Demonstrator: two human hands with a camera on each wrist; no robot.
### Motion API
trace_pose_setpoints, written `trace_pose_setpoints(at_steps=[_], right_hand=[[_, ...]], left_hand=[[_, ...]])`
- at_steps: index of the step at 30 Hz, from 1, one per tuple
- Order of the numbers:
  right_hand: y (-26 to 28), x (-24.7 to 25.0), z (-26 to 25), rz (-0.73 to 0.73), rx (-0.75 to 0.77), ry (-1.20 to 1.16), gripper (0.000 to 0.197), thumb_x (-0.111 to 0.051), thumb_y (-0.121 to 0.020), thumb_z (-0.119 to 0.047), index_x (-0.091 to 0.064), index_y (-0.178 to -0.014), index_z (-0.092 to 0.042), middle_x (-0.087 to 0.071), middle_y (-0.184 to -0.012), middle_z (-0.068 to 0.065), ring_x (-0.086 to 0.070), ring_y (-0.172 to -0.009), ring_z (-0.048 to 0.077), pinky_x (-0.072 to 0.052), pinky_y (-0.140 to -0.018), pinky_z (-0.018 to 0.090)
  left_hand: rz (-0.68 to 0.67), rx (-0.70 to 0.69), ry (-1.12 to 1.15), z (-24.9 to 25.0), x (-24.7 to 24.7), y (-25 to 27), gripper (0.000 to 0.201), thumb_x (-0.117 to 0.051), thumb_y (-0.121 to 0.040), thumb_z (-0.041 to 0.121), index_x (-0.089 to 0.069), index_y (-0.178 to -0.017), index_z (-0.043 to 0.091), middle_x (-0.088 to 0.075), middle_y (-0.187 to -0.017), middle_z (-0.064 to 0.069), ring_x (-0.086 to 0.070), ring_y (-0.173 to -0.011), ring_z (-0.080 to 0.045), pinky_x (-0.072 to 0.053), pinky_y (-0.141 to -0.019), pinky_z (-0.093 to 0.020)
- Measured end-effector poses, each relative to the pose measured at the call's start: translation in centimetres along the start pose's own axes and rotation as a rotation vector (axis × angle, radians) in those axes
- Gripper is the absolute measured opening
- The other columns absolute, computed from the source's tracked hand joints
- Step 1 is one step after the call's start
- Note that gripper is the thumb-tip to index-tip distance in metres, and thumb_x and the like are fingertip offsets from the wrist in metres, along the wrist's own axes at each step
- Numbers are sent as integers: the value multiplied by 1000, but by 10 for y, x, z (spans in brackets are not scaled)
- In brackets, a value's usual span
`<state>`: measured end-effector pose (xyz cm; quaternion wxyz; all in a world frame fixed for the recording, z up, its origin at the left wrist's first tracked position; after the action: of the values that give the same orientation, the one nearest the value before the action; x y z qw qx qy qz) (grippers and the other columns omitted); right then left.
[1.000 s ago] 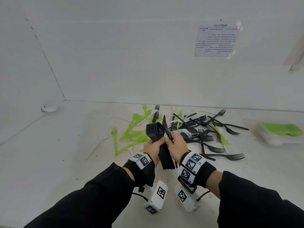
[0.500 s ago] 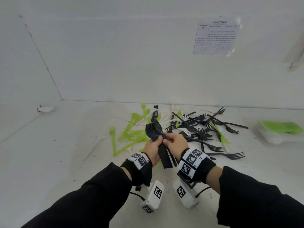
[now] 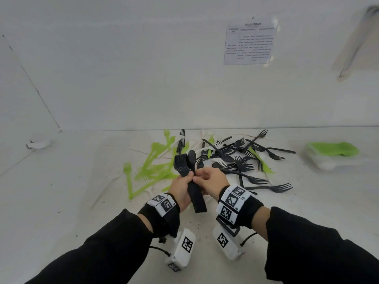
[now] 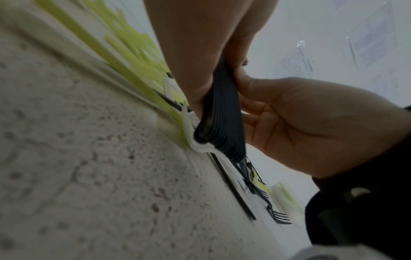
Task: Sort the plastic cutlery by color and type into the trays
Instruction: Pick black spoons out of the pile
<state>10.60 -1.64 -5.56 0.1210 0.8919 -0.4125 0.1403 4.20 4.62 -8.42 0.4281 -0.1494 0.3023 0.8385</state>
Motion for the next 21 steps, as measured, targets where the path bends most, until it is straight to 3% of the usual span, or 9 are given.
trace_pose_setpoints(at_steps=[4, 7, 11, 14, 17, 19, 21], right_hand=[[-4, 15, 4, 64, 20, -13, 12, -72, -77, -16, -65, -86, -19, -70, -91, 9, -68, -88, 22, -56, -82, 39], [-7, 19, 2, 18, 40, 19, 23, -69, -80, -13, -68, -102, -11, -71, -97, 10, -67, -91, 21, -54, -86, 35], [-11, 24, -3, -67, 88, 7, 24, -67, -82, -10, -69, -106, -10, -72, -97, 9, -68, -91, 19, -54, -87, 32], [-22, 26, -12, -149, 166, 195, 25, -62, -87, -18, -70, -110, -17, -69, -100, 1, -59, -90, 6, -44, -77, 11], [-54, 47, -21, -114, 179, 424, 23, -55, -90, -22, -71, -105, -17, -67, -105, 3, -57, -97, 11, -43, -84, 20], [-87, 62, -21, -130, 143, 620, 29, -47, -91, -9, -65, -114, -14, -61, -121, 6, -55, -114, 20, -42, -96, 26], [-118, 68, -14, -239, 117, 809, 38, -44, -91, -2, -59, -124, -15, -54, -131, 7, -51, -121, 25, -40, -99, 28]], left_hand=[[-27, 18, 8, -5, -8, -2, 33, -38, -100, 17, -49, -125, -1, -63, -110, -21, -64, -86, -29, -59, -59, -38], [0, -19, 1, -3, -11, -6, 23, -39, -99, 14, -52, -114, 2, -63, -101, -19, -62, -83, -30, -55, -66, -42], [21, -46, -6, 0, -17, -10, 12, -46, -96, 11, -56, -100, 5, -64, -94, -17, -63, -78, -27, -57, -58, -37], [114, -83, -5, 4, -12, -18, 18, -50, -95, 10, -57, -108, 1, -64, -101, -21, -64, -79, -28, -58, -57, -34], [172, -95, -64, 8, -13, -25, 14, -52, -94, 8, -57, -105, 1, -65, -96, -15, -63, -74, -27, -56, -62, -40], [198, -86, -90, 11, -18, -26, 4, -53, -93, 6, -56, -93, 3, -63, -86, -10, -60, -69, -25, -56, -54, -38], [227, -78, -87, 14, -20, -28, 7, -52, -93, 4, -55, -87, 3, -60, -81, -9, -57, -67, -25, -54, -46, -34]])
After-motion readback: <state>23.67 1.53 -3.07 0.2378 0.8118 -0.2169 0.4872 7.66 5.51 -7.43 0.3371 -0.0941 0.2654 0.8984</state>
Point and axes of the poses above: each hand's wrist, its own y-axis away from the middle knuckle, its own x-axis out of the back of the hand, z = x × y, the point moved 9 cm from there along -y, towards the middle knuckle
